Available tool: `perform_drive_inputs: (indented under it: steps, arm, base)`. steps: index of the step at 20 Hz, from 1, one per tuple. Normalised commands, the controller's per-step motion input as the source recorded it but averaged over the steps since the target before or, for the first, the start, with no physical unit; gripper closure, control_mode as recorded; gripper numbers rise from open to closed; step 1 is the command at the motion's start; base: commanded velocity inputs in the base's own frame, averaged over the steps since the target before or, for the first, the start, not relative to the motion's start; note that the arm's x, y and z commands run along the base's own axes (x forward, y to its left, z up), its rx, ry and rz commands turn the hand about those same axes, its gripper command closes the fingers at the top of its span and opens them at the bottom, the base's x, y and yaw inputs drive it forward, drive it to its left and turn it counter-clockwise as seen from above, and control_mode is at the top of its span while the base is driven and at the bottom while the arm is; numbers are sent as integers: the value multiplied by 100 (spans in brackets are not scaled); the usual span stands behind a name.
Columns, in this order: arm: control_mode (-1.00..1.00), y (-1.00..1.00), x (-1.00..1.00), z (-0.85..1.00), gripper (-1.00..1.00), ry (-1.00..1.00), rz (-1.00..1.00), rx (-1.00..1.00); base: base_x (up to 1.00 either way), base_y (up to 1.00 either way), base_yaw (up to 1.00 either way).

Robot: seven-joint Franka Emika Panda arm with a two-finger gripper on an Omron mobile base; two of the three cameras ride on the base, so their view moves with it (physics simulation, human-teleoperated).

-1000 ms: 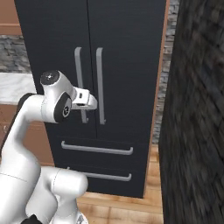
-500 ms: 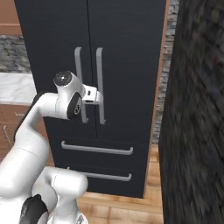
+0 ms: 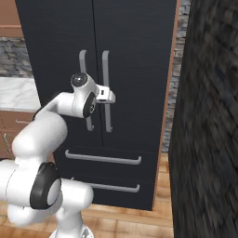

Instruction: Place one of the steaks on the plate and the other in the bowl. Then place the bowl in the fridge.

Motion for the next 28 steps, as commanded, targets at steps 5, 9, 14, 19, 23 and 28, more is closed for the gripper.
perform_drive_inputs:
  steps: [5,9,14,19,23,28]
  arm:
    - [-100,1,77,-8,-100,0,0,0]
    - [-100,0,69,-14,-100,-1,0,0]
    - [-100,0,63,-10,-100,-1,0,0]
    - [-100,0,57,-12,-100,-1,0,0]
    - [-100,0,43,-6,-100,-2,0,0]
    - [-100,0,41,-1,-100,-6,0,0]
  base:
    - [0,0,0]
    - [0,0,0]
    - [0,0,0]
    - [0,0,0]
    - [0,0,0]
    - [0,0,0]
